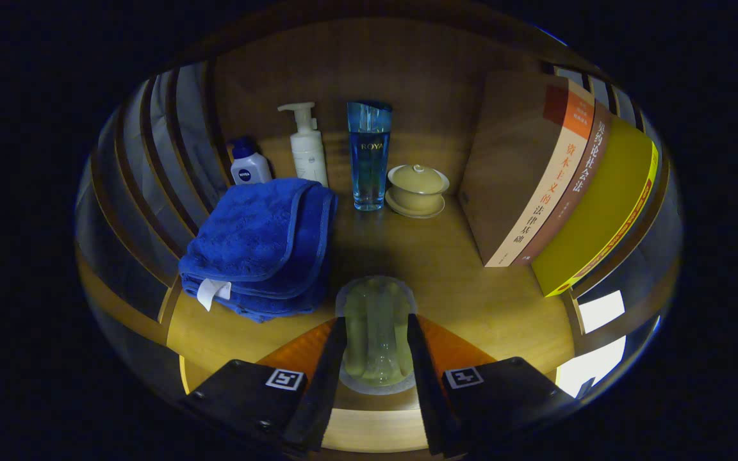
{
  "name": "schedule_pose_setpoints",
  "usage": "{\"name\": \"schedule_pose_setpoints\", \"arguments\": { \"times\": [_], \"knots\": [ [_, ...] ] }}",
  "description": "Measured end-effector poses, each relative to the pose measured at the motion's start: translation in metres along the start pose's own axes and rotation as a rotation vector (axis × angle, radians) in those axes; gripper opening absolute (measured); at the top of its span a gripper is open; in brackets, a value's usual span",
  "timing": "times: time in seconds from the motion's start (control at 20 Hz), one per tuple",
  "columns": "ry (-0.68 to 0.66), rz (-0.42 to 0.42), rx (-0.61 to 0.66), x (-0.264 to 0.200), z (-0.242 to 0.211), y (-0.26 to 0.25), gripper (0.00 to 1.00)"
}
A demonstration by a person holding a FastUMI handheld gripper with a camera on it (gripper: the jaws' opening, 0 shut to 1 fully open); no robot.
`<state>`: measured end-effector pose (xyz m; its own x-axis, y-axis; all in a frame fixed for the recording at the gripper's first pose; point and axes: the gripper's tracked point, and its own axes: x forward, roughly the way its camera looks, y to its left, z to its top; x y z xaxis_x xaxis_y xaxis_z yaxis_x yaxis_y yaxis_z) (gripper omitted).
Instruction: Pull open the drawer, take out the items inside it, and place them on the countertop above the cabinet.
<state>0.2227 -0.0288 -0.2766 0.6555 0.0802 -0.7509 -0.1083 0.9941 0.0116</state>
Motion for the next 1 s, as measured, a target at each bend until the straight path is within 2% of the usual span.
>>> {"name": "schedule_pose_setpoints", "arguments": {
  "times": [0.25, 0.45, 0.6, 0.85, 1.0],
  "knots": [
    [-0.115, -0.036, 0.007, -0.025, 0.026, -0.013, 0.96],
    [-0.222, -0.047, 0.049, -0.056, 0.033, -0.016, 0.99],
    [-0.303, -0.063, 0.024, -0.089, 0.029, -0.018, 0.99],
    [-0.436, -0.040, -0.010, -0.150, 0.018, 0.004, 0.99],
    [-0.492, -0.040, -0.041, -0.183, -0.002, 0.017, 0.99]
  ]
}}
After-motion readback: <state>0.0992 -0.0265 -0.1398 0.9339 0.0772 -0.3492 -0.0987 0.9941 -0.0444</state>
